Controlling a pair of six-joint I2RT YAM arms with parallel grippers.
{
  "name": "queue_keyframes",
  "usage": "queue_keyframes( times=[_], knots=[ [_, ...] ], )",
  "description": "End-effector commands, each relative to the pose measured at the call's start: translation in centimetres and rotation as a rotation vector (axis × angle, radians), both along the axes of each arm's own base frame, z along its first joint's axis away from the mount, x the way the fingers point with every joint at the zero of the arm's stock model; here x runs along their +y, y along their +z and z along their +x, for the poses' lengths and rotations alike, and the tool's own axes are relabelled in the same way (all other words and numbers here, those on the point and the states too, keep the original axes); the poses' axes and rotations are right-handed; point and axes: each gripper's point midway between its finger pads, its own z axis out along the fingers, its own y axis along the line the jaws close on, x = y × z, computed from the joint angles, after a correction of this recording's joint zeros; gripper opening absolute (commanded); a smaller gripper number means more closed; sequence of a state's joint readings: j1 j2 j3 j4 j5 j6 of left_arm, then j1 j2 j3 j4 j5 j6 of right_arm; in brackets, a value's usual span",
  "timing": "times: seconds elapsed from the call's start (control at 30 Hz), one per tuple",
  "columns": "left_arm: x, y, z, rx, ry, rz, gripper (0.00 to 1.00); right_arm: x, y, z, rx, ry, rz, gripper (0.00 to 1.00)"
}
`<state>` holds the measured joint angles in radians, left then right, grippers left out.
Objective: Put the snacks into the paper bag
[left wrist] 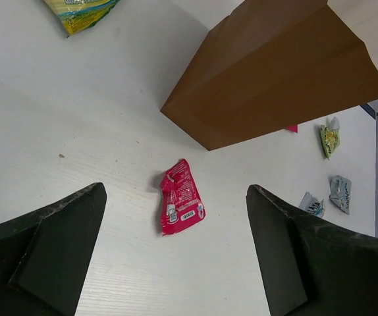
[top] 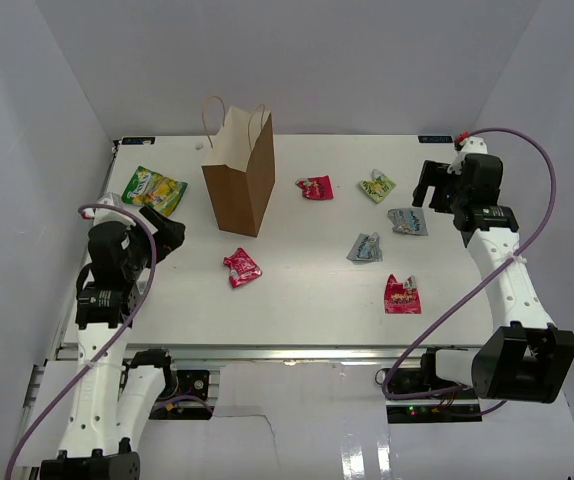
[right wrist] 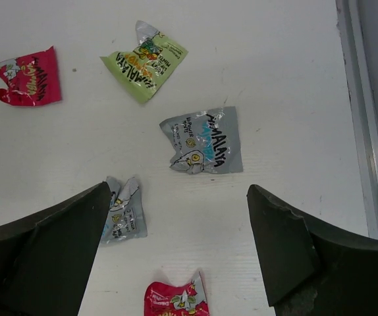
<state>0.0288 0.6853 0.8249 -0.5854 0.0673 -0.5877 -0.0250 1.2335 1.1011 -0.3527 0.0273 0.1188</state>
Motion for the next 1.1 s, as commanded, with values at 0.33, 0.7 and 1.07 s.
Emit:
queue_keyframes(
  times=[0.33,0.7,1.07],
  knots=[
    [2.6,-3.5,5.7,0.177,0.072,-0.136,0.95,9.8,3.4,-2.6,-0.198,0.966,-0.213,0.90],
    [12.4,-9.9,16.5,0.341,0.338,-0.591,0.89,11.6,-1.7,-5.1,-0.089,1.085,-0.054,0.90],
    [14.7,-14.8,24.8,0.403,0.345,-0.566,0.90,11.8,-2.6,-4.4,-0.075,1.095,-0.031,0.90]
  ],
)
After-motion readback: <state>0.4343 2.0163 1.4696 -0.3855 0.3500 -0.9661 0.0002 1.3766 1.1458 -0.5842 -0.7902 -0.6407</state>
